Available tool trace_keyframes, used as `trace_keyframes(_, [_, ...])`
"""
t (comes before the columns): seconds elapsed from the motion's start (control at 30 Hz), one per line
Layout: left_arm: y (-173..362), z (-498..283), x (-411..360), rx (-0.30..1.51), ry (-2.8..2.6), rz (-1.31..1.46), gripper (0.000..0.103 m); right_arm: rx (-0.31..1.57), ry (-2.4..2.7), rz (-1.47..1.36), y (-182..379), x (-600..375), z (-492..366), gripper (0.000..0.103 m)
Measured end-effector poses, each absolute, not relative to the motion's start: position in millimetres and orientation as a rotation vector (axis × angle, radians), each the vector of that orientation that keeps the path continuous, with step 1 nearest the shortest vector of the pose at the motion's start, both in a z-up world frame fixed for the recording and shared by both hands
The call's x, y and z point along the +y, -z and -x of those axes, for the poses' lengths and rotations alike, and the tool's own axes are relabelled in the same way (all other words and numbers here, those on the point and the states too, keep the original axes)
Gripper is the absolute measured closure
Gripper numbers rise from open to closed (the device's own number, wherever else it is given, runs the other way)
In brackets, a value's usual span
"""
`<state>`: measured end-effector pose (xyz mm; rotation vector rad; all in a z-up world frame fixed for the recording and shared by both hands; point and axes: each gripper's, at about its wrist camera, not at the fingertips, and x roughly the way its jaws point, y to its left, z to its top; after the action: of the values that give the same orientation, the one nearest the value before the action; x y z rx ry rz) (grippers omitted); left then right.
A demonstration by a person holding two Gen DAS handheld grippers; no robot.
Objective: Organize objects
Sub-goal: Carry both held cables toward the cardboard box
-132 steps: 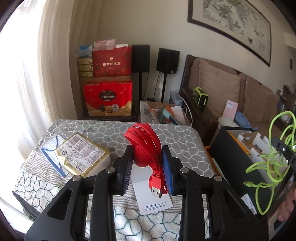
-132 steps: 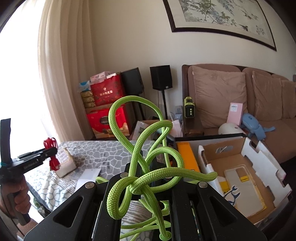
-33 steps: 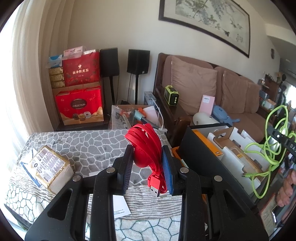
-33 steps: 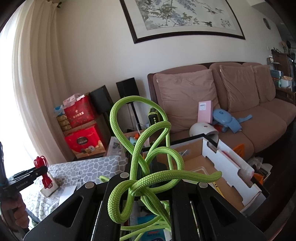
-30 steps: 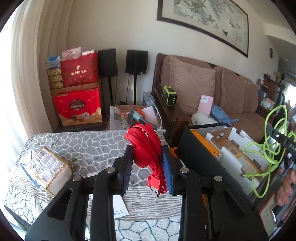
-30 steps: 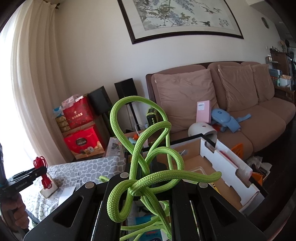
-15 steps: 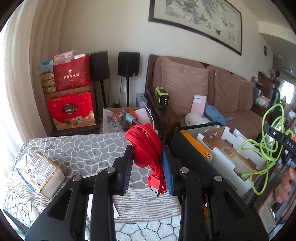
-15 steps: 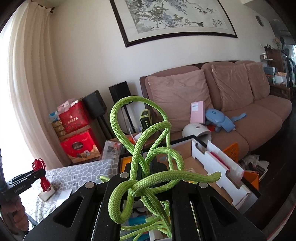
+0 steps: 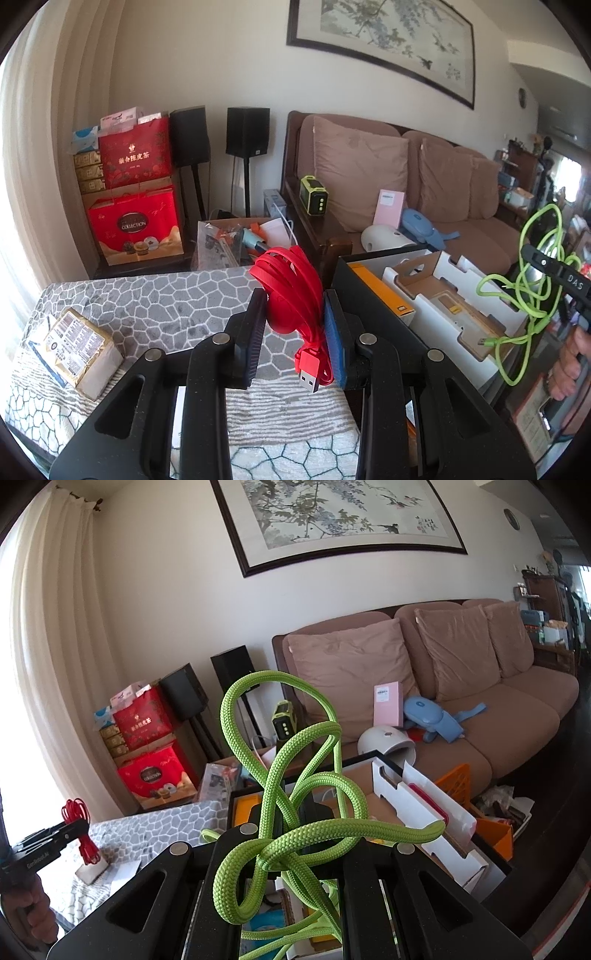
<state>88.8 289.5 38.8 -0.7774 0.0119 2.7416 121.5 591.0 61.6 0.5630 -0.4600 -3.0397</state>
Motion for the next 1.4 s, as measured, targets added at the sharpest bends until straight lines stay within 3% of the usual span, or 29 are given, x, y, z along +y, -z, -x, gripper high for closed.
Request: trace_keyframes(1.4, [-51,-85,332,-0.028,-2.638,0.737,0.075,-0.544,3.105,-0.588,-56,631,-130,0.097])
